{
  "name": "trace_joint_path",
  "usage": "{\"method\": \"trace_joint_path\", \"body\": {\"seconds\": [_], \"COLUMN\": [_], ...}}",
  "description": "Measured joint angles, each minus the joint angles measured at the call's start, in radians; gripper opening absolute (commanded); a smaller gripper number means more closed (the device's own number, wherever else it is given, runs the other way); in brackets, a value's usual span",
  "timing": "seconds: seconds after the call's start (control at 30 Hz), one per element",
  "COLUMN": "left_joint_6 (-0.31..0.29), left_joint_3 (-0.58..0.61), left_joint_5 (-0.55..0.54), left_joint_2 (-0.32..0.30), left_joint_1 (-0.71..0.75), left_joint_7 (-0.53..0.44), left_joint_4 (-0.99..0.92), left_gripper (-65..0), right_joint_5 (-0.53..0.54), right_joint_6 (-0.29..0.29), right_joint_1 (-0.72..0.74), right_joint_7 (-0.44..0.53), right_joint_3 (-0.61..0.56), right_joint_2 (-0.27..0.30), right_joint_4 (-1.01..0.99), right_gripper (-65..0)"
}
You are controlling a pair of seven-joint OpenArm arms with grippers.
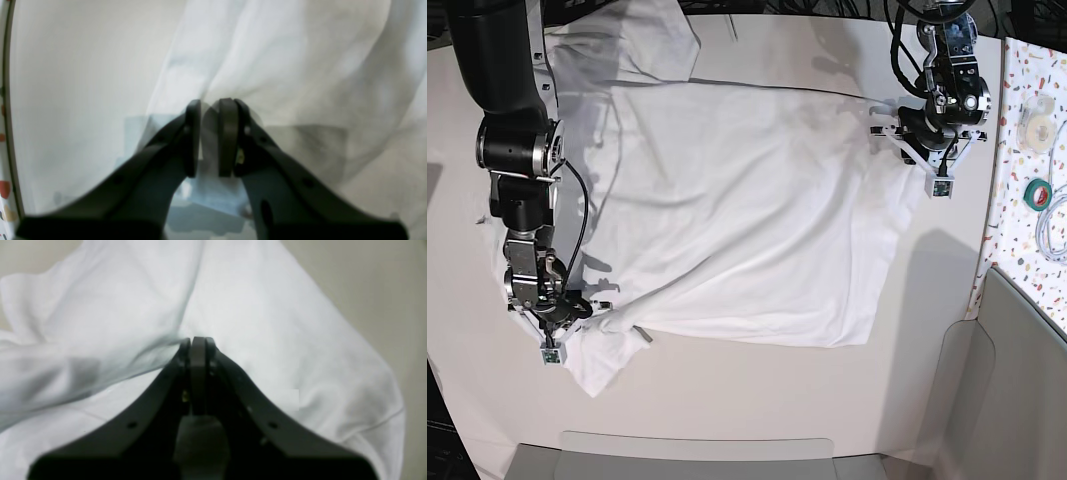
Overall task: Layout the t-shirt on the table in an organized manner, then fold the t-shirt properly
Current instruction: 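Hold the shirt corner with the left gripper and drag the hem with the right gripper, then release the shirt and lift both grippers away from it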
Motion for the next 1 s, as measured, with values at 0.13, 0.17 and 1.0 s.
{"method": "trace_joint_path", "body": {"seconds": [0.13, 0.17, 1.0], "left_joint_6": [0.0, 0.0, 0.003], "left_joint_3": [0.0, 0.0, -0.002], "left_joint_5": [0.0, 0.0, 0.021], "left_joint_2": [0.002, 0.002, 0.017], "left_joint_1": [-0.001, -0.001, -0.222], "left_joint_7": [0.0, 0.0, 0.219], "left_joint_4": [0.0, 0.0, 0.033], "left_gripper": [-56.7, -56.6, -42.2], "right_joint_5": [-0.018, -0.018, 0.554], "right_joint_6": [-0.016, -0.019, -0.012], "right_joint_1": [0.027, 0.038, -0.373], "right_joint_7": [-0.021, -0.023, -0.289], "right_joint_3": [0.0, 0.0, -0.005], "right_joint_2": [0.0, -0.006, 0.101], "right_joint_4": [-0.006, -0.007, 1.007], "right_gripper": [-65.0, -65.0, -65.0]}}
